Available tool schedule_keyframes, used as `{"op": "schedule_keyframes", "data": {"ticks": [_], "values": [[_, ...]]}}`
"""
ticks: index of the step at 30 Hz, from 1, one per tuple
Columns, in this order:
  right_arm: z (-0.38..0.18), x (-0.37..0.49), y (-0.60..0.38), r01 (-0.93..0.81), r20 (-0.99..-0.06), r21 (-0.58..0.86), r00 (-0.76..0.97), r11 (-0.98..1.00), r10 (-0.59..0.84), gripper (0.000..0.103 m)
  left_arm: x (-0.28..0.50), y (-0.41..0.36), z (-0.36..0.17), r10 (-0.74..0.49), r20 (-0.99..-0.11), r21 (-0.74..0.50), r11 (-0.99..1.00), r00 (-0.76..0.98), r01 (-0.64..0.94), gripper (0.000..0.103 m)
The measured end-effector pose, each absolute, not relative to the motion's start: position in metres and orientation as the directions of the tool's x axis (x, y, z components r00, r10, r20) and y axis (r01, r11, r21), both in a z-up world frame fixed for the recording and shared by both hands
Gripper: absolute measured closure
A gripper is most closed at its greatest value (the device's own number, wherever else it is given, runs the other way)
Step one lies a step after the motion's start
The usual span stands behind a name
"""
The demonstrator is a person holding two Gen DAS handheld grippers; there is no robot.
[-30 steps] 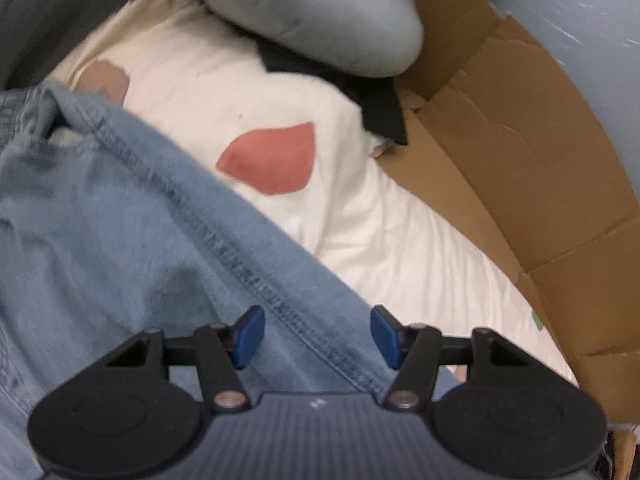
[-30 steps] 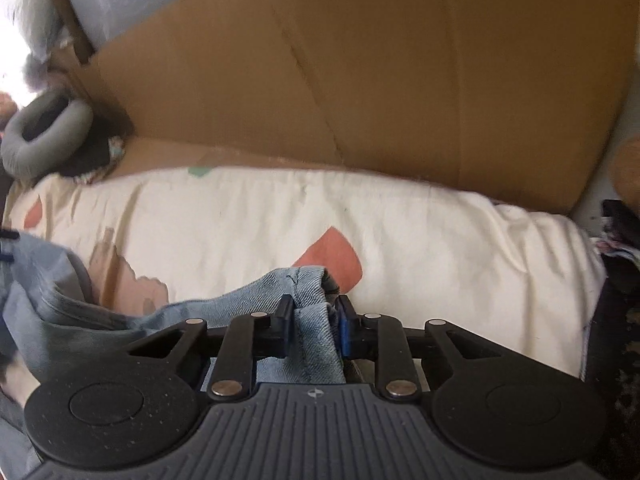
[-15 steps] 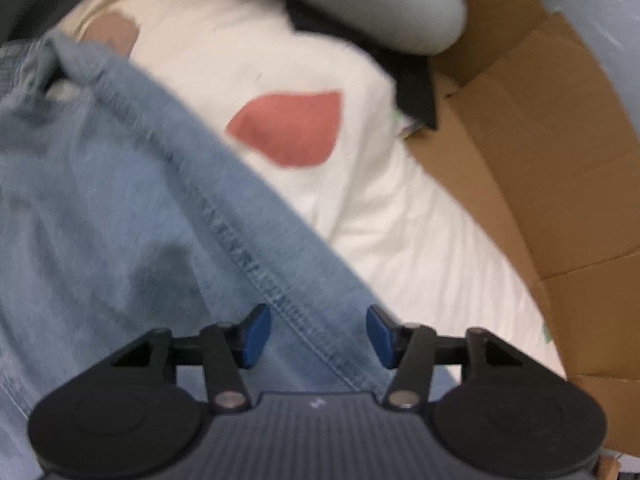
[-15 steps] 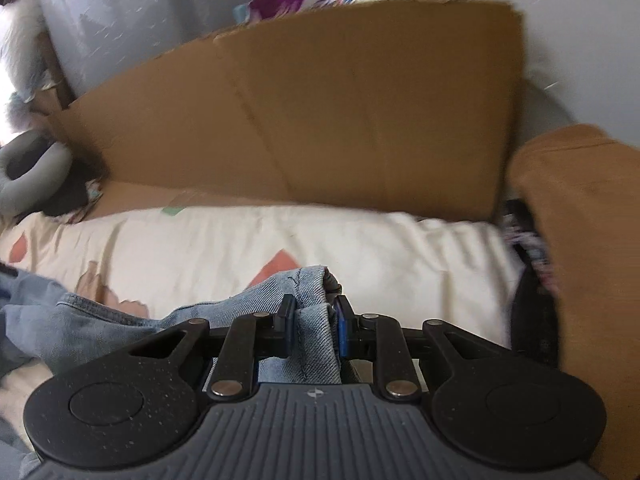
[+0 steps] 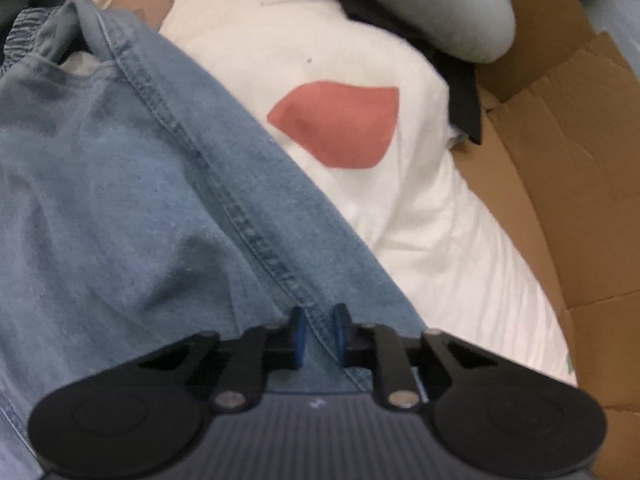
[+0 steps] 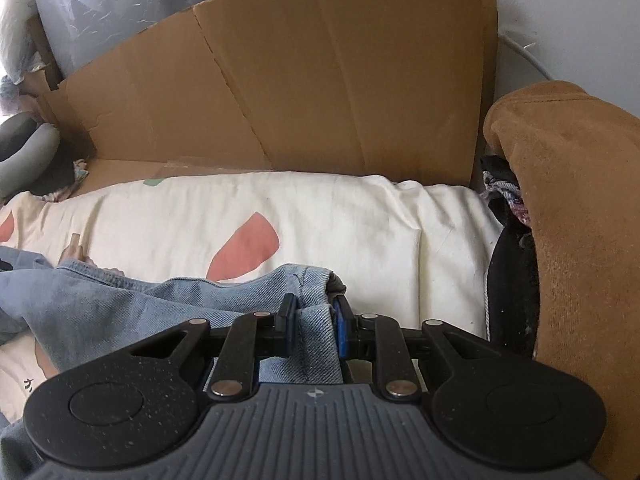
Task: Fold clothes
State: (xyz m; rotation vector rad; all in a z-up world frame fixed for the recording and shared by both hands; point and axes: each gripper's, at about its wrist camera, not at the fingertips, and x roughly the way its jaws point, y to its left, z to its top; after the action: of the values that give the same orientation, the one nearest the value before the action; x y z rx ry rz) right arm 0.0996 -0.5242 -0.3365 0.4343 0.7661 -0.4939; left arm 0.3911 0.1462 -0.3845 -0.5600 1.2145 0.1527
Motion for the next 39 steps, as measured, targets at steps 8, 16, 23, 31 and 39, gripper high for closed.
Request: {"op": "schedule_keyframes", "data": {"ticks": [8, 16, 23, 31, 39], "values": [[-0.324, 0.096, -0.526, 0.576, -0.723, 0.202, 0.633, 0.792, -0.276, 0.084, 0.412, 0.140, -0.346, -0.248, -0.857, -0.423, 0.840, 0.452, -0.341, 0.093], [-0.312, 0.118, -0.530, 0.562, -0.662, 0.117, 0.659, 0.819, -0.357, 0.085, 0.436, 0.141, -0.373, -0.237, -0.852, -0.431, 0.824, 0.468, -0.368, 0.093], [-0.291, 0.126, -0.529, 0.549, -0.637, 0.089, 0.673, 0.831, -0.376, 0.085, 0.431, 0.145, -0.378, -0.248, -0.837, -0.448, 0.823, 0.487, -0.350, 0.093], [-0.317, 0.098, -0.513, 0.498, -0.818, 0.124, 0.541, 0.858, -0.196, 0.081, 0.432, 0.146, -0.383, -0.253, -0.842, -0.446, 0.824, 0.477, -0.350, 0.092], [-0.314, 0.118, -0.537, 0.559, -0.779, 0.183, 0.584, 0.809, -0.228, 0.050, 0.436, 0.145, -0.383, -0.238, -0.851, -0.434, 0.821, 0.467, -0.372, 0.092]]}}
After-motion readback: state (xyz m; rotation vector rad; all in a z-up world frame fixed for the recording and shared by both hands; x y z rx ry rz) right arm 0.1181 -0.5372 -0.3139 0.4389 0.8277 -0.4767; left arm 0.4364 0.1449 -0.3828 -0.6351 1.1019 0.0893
